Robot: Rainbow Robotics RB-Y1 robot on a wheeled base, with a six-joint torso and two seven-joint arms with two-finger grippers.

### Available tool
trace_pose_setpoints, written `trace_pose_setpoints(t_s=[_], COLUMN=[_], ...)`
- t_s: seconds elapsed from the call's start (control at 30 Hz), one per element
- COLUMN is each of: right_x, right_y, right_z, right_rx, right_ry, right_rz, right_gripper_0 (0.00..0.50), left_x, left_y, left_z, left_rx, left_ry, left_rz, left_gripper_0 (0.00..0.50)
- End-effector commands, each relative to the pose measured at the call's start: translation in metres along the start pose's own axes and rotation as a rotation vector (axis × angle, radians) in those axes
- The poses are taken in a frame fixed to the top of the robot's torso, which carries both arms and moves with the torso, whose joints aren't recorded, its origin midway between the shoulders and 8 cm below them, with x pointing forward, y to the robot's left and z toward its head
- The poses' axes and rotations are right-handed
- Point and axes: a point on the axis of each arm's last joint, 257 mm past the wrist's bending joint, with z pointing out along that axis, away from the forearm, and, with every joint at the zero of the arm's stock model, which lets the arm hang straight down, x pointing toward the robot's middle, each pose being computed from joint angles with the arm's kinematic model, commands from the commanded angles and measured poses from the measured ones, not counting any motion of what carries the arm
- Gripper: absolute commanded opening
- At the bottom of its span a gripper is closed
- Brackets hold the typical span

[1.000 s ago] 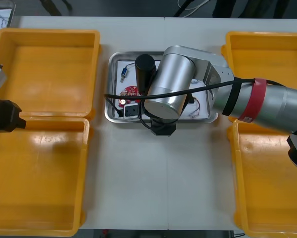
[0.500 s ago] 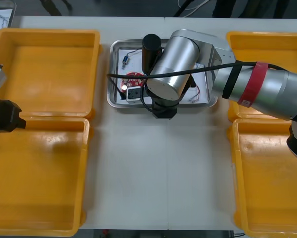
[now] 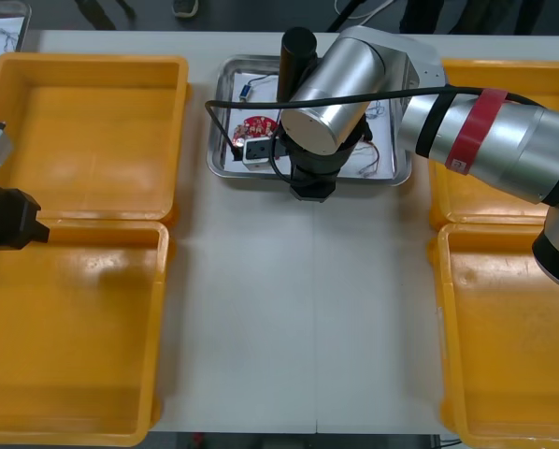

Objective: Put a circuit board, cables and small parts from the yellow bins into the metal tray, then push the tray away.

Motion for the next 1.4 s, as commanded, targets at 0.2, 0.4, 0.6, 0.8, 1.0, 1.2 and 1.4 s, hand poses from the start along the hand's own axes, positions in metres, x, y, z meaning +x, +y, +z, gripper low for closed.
trace_pose_setpoints(t_s=[0.2,0.4,0.6,0.8,1.0,1.2,1.4], right_x=[-0.032,-0.033,-0.032,-0.030,-0.028,-0.028,-0.024], right_y=[-0.027,-0.027,-0.029,-0.030,-0.015,0.003,0.024], right_z=[-0.028,-0.029,-0.030,-0.034,-0.052,-0.074,-0.090], right_rx=[0.053,0.051,0.054,0.042,-0.025,-0.077,-0.094], right_ry=[-0.053,-0.058,-0.057,-0.054,-0.031,-0.008,0.024], right_rz=[-0.086,-0.099,-0.097,-0.082,-0.061,0.002,0.080], right_gripper_0=[0.000,0.000,0.453,0.500,0.500,0.500,0.500], left_x=[0.001,0.001,0.001,0.001,0.001,0.001,0.001], left_y=[0.003,0.003,0.003,0.003,0.003,0.003,0.003], left_z=[-0.005,-0.005,-0.005,-0.005,-0.005,-0.005,-0.005], left_rx=[-0.007,-0.007,-0.007,-0.007,-0.007,-0.007,-0.007], left_ry=[-0.019,-0.019,-0.019,-0.019,-0.019,-0.019,-0.019], left_rz=[0.031,0.031,0.031,0.031,0.031,0.031,0.031], left_gripper_0=[0.500,0.500,0.500,0.500,0.500,0.500,0.500])
